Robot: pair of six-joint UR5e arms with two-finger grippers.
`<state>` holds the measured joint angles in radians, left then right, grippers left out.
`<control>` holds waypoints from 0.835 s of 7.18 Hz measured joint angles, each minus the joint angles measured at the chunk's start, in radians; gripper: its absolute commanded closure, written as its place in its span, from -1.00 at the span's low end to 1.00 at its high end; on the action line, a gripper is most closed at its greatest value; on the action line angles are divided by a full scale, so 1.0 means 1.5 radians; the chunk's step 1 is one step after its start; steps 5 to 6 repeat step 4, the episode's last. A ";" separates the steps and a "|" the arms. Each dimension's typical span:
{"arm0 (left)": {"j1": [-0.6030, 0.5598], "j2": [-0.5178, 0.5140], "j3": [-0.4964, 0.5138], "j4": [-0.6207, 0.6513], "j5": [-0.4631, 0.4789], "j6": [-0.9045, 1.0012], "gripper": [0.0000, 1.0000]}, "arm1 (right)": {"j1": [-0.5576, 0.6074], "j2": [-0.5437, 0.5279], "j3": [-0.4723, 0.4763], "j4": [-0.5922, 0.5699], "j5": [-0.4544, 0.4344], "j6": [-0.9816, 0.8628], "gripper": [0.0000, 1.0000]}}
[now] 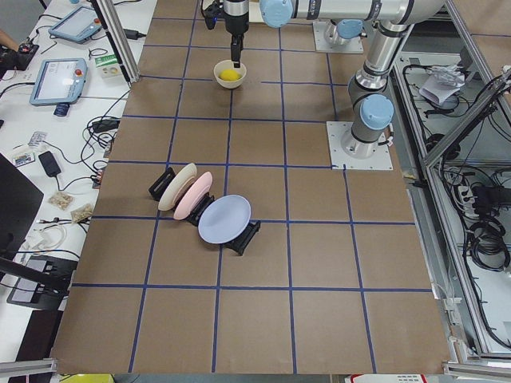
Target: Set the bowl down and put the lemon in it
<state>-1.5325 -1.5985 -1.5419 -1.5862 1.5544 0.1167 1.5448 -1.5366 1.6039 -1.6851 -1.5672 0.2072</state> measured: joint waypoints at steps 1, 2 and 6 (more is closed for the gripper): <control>0.000 0.000 -0.001 0.000 0.000 0.000 -1.00 | 0.000 -0.012 0.000 0.000 0.016 -0.001 -1.00; 0.000 0.000 -0.002 0.000 -0.001 -0.001 -1.00 | 0.001 -0.016 0.003 0.000 0.027 -0.002 -1.00; 0.000 0.000 -0.002 0.000 -0.001 -0.001 -1.00 | 0.001 -0.019 0.017 0.001 0.028 -0.003 -1.00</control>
